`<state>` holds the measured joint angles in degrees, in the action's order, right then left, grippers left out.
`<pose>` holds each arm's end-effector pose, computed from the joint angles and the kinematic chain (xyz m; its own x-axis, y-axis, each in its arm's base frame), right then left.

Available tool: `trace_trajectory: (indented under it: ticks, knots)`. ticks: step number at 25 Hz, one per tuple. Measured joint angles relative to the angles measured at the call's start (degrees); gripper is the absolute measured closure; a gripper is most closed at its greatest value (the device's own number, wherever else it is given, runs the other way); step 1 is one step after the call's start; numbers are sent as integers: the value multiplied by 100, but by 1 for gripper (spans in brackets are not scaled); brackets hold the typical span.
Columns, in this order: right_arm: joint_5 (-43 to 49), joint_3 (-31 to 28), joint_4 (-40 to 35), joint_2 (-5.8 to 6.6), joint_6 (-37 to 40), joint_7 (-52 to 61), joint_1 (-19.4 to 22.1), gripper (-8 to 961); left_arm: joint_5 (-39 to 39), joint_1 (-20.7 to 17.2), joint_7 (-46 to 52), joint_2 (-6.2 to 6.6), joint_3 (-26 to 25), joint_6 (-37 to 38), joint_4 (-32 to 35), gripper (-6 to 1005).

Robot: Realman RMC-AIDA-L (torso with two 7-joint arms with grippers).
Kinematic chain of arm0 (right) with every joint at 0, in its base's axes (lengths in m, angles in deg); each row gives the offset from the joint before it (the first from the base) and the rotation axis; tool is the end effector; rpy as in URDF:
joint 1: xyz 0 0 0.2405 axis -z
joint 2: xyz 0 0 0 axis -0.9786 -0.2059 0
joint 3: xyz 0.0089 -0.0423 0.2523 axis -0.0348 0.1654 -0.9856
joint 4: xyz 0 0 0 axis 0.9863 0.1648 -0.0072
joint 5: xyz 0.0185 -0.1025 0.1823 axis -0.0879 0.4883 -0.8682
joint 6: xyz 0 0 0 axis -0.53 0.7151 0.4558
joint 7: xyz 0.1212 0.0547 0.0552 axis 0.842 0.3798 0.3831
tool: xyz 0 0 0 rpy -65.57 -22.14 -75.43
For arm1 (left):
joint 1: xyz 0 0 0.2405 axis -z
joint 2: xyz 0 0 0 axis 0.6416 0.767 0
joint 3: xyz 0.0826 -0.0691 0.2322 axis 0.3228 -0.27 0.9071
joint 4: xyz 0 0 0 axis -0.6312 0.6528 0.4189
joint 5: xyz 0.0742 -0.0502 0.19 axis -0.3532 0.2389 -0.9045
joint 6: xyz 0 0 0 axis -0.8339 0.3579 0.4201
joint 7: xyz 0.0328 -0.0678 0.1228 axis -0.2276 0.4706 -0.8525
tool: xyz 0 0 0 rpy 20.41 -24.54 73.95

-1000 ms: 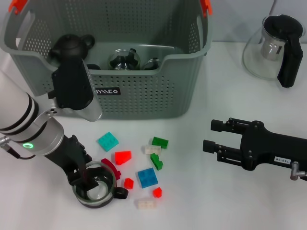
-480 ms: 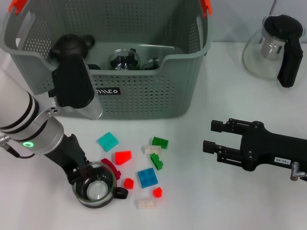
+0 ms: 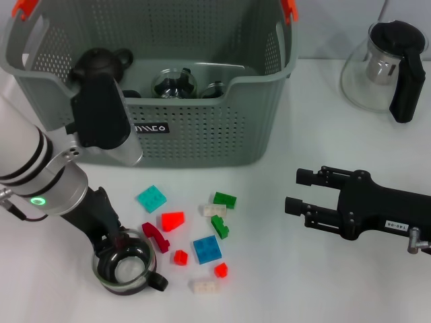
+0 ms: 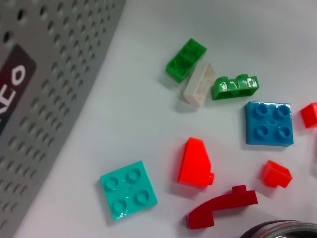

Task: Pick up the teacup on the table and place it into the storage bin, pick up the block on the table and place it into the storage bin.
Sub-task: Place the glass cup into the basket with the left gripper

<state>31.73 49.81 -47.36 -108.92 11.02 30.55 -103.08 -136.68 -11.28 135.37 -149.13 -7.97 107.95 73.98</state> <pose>0.2708 0.2935 -0.0329 0.7328 -0.2975 -0.6120 -0.4398 -0.8934 -0.0924 -0.2224 0.3213 -0.0155 0.8148 0.3789 -0.4387 0.2849 -0.9208 -0.2663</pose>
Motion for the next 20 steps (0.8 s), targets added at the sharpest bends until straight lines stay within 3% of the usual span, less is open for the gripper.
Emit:
trace_trajectory:
  ticks: [4, 6, 9, 11, 14, 16, 17, 18, 20]
  knots:
    - [0, 6, 0, 0, 1, 4, -3, 280, 220, 72, -280, 6, -527, 255, 64, 963]
    - [0, 6, 0, 0, 0, 4, -5, 280, 487, 164, -554, 22, -1051, 460, 11, 958]
    - [0, 11, 0, 0, 0, 3, -2, 280, 951, 440, -1186, 120, -2241, 869, -420, 951]
    - [0, 15, 0, 0, 0, 4, 1, 280, 1294, 638, -1596, 304, -2968, 1150, -939, 946]
    - [11, 13, 0, 4, 1, 20, 6, 280, 2067, 821, -2137, 779, -3782, 1682, -1924, 939]
    - [44, 3, 0, 7, 7, 27, 6, 280, 2635, 870, -2384, 1080, -4088, 1981, -2508, 935]
    - [63, 3, 0, 7, 8, 28, 4, 280, 3095, 890, -2513, 1312, -4233, 2159, -2973, 932]
    - [71, 4, 0, 8, 7, 28, 1, 279, 3462, 896, -2570, 1466, -4284, 2261, -3258, 930]
    - [96, 6, 1, 9, -1, 19, -7, 279, 3989, 902, -2582, 1664, -4320, 2349, -3585, 925]
